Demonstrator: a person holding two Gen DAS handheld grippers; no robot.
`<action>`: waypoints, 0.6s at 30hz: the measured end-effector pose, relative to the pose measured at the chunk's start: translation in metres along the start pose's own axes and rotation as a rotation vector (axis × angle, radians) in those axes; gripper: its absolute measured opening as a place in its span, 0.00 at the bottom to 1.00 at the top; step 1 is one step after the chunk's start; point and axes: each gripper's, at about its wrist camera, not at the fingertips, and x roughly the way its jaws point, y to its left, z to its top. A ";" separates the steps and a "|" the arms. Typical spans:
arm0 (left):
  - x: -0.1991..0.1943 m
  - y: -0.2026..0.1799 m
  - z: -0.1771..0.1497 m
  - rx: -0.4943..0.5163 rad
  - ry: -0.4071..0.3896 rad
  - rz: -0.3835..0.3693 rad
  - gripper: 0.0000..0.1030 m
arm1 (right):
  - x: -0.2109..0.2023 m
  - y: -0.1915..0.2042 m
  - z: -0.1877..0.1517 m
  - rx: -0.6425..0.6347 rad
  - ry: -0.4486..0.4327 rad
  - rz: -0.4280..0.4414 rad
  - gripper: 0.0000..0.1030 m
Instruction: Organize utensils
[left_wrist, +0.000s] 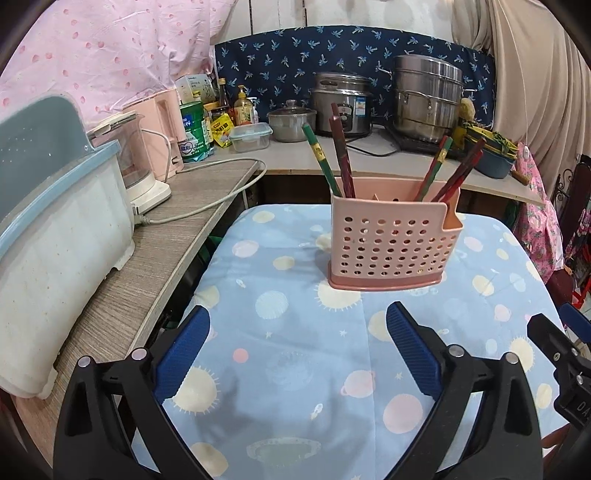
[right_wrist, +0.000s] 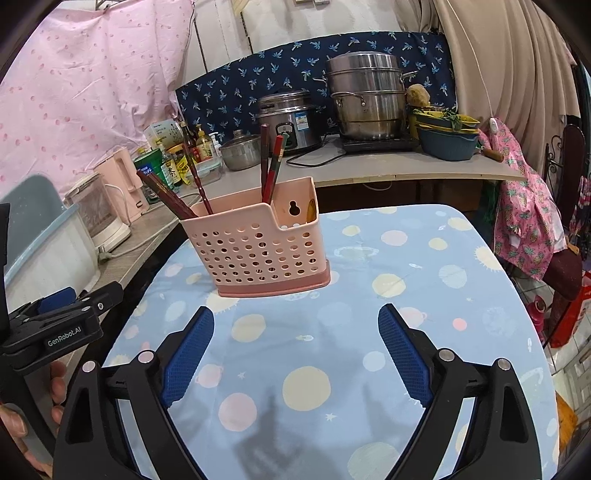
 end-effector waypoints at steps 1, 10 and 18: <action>0.001 0.000 -0.002 -0.001 0.007 0.001 0.90 | 0.000 0.000 -0.002 0.000 0.001 0.001 0.85; 0.003 0.002 -0.016 0.005 0.029 0.015 0.90 | 0.000 0.001 -0.013 -0.012 0.011 -0.007 0.94; 0.007 0.001 -0.024 0.004 0.045 0.012 0.90 | 0.000 0.004 -0.016 -0.032 0.015 -0.019 0.94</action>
